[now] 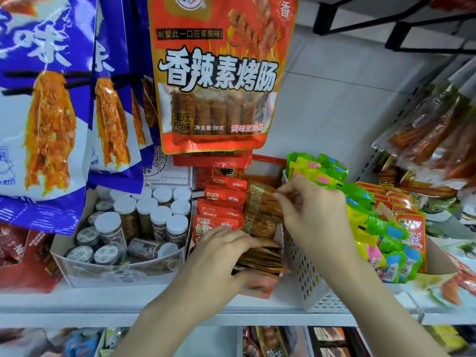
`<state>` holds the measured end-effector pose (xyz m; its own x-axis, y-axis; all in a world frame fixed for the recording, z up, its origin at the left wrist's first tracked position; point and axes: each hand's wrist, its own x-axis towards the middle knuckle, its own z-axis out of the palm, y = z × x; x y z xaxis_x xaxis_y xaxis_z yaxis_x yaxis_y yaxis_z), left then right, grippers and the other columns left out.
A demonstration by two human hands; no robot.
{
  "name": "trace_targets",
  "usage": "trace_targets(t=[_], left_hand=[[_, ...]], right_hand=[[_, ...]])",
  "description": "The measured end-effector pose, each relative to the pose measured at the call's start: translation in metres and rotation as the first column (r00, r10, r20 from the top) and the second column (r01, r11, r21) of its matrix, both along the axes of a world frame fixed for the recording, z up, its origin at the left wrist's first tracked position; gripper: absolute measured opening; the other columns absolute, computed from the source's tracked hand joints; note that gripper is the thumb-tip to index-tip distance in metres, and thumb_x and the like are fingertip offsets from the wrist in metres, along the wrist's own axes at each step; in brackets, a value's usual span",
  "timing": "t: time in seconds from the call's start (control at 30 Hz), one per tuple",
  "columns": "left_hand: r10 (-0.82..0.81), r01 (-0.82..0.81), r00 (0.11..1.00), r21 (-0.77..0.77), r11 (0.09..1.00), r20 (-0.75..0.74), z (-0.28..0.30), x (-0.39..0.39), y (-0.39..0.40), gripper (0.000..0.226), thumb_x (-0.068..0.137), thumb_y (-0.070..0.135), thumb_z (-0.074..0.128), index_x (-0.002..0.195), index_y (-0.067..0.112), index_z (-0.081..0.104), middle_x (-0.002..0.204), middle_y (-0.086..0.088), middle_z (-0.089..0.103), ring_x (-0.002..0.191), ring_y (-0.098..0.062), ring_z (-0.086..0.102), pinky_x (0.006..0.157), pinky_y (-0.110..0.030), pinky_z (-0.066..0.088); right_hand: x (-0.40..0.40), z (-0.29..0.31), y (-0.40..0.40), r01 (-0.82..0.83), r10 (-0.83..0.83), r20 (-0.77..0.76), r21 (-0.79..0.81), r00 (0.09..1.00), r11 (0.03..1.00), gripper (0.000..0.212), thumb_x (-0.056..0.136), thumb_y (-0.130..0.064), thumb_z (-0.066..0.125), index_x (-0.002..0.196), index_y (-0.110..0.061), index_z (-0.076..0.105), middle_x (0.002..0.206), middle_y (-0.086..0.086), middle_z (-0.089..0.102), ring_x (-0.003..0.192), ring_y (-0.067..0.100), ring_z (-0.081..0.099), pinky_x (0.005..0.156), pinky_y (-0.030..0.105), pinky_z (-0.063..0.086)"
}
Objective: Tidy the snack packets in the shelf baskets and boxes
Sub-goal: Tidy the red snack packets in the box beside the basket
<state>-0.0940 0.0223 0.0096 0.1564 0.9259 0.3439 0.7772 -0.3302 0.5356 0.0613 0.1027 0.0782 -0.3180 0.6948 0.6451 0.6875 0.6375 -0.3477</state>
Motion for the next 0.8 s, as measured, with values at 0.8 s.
trace_targets(t=[0.8], left_hand=[[0.021,-0.021,0.999,-0.006,1.000,-0.033,-0.001,-0.016,0.000,0.066,0.068,0.084,0.049,0.110,0.034,0.054,0.156,0.027,0.006,0.143,-0.002,-0.002,0.112,-0.035,0.020]], right_hand=[[0.001,-0.008,-0.001,0.104,0.237,0.500,-0.561,0.833,0.821,0.037,0.100,-0.013,0.040,0.128,-0.026,0.061,0.125,0.006,0.063,0.115,0.025,0.055,0.087,0.026,0.044]])
